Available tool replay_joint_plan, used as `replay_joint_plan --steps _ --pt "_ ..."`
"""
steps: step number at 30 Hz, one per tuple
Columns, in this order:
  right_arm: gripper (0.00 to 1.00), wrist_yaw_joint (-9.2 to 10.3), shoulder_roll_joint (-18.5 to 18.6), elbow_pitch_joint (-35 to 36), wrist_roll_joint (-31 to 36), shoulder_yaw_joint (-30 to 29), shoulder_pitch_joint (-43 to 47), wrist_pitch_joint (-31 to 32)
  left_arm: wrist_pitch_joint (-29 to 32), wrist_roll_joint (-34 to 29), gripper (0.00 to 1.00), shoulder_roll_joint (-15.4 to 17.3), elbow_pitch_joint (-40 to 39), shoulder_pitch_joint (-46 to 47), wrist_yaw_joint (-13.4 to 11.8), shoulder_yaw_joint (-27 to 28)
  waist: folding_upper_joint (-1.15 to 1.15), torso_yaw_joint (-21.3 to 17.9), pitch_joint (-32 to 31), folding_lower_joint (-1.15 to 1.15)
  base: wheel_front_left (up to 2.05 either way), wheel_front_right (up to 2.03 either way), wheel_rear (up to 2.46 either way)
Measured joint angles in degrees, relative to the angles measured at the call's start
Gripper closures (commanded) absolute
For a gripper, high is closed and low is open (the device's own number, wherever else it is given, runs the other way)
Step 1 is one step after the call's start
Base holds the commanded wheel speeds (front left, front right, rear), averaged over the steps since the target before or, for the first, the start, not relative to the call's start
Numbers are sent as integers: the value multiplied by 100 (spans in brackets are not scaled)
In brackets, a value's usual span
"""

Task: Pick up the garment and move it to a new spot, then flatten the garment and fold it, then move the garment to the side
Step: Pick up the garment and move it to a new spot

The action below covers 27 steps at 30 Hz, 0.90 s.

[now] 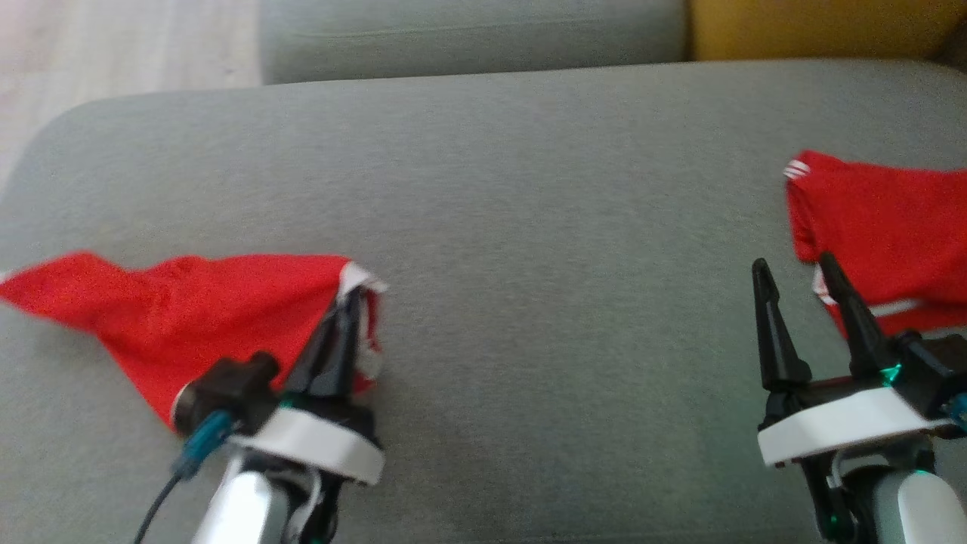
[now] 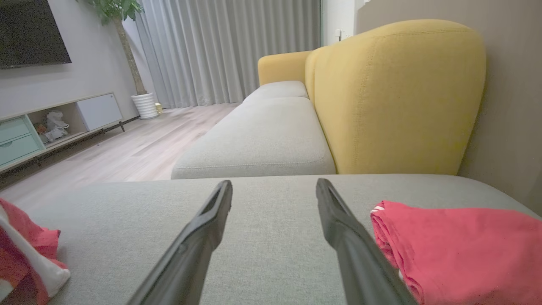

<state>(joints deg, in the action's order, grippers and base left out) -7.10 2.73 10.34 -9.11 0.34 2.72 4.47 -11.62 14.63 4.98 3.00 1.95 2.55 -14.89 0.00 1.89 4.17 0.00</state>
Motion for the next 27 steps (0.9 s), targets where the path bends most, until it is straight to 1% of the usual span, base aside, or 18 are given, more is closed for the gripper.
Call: replay_joint_plan --steps 4,6,7,8,13,16,20,21,22,24,27 --pt "0 0 -4 -14 -66 71 -6 -48 51 -62 100 -53 122 407 111 -470 0 -402 101 0 0 0 0" --pt "0 0 -4 -29 -123 90 -23 -62 51 -99 100 -83 229 730 162 -683 0 -606 184 0 0 0 0" --pt "0 0 -7 -64 -194 102 -70 -116 51 -114 100 -134 335 1070 211 -894 0 -819 285 0 0 0 0" --pt "0 0 -5 -86 -218 101 -109 -129 48 -118 100 -156 399 1232 254 -994 0 -923 340 0 0 0 0" --pt "0 0 -7 -185 -363 178 -286 -283 41 44 100 -183 821 1975 313 -1413 0 -1429 657 0 0 0 0" --pt "0 0 -7 -252 -460 192 -341 -396 -9 125 100 -191 1118 2278 355 -1638 0 -1673 876 0 0 0 0" --pt "0 0 -7 -368 -556 212 -343 -533 81 125 100 -208 1675 2480 356 -1927 0 -1875 1177 1 0 0 0" --pt "0 0 -7 -393 -570 213 -346 -557 131 125 56 -209 1814 2486 354 -1964 0 -1903 1238 1 0 0 0" --pt "0 0 -8 -410 -581 213 -349 -582 144 123 0 -209 1933 2486 352 -1986 0 -1920 1293 1 0 0 0" --pt "0 0 -8 -471 -609 207 -372 -608 101 66 0 -202 2048 2505 349 -2036 0 -1904 1361 2 0 0 0" --pt "0 0 -8 -534 -609 204 -462 -653 -40 -1 0 -200 2064 2549 296 -2091 0 -1773 1358 1 0 0 0"
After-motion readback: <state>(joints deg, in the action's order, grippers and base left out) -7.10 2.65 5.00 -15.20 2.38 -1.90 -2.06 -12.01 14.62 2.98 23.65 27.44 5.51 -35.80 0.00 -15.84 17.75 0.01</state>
